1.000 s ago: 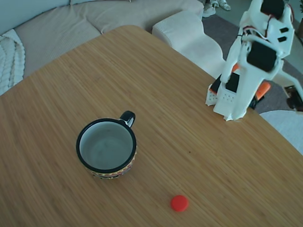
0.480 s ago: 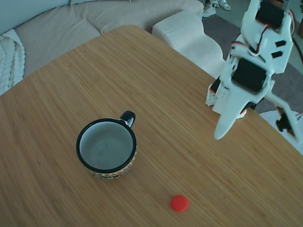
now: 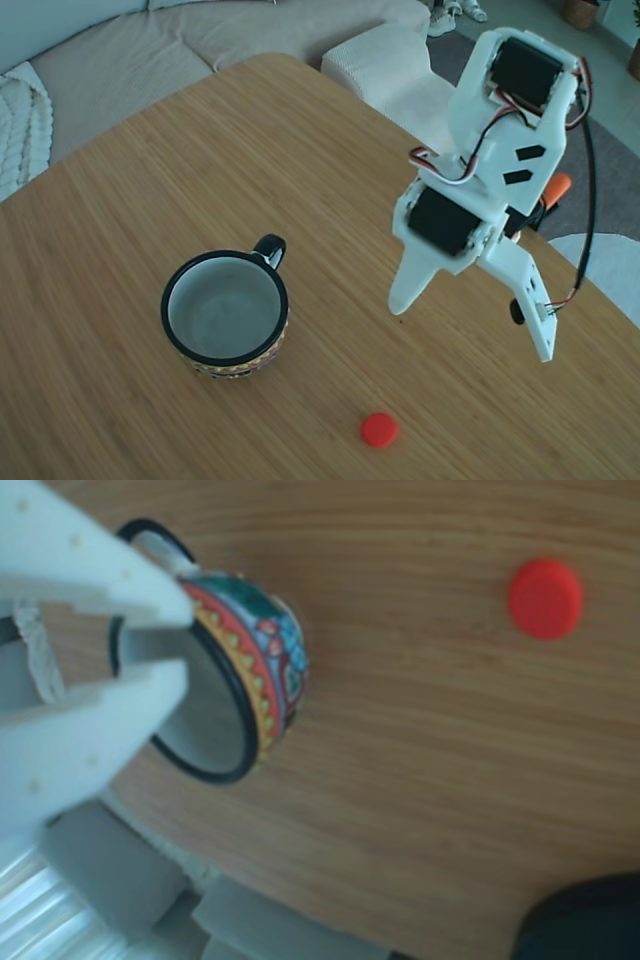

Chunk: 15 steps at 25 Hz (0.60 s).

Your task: Grasp a red cap and put it in the cup.

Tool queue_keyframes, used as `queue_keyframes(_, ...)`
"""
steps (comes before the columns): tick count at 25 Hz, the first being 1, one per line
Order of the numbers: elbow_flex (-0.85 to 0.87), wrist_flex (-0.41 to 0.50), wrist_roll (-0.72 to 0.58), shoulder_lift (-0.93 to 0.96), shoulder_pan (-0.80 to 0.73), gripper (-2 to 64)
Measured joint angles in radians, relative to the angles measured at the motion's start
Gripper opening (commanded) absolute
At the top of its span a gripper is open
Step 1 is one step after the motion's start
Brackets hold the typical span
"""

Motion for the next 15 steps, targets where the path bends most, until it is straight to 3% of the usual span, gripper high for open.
queue_keyframes(7, -0.109, 0.098, -0.002, -0.097, -0.078, 0.5)
queue_keyframes(15, -0.135, 0.106, -0.002, -0.252, -0.072, 0.6)
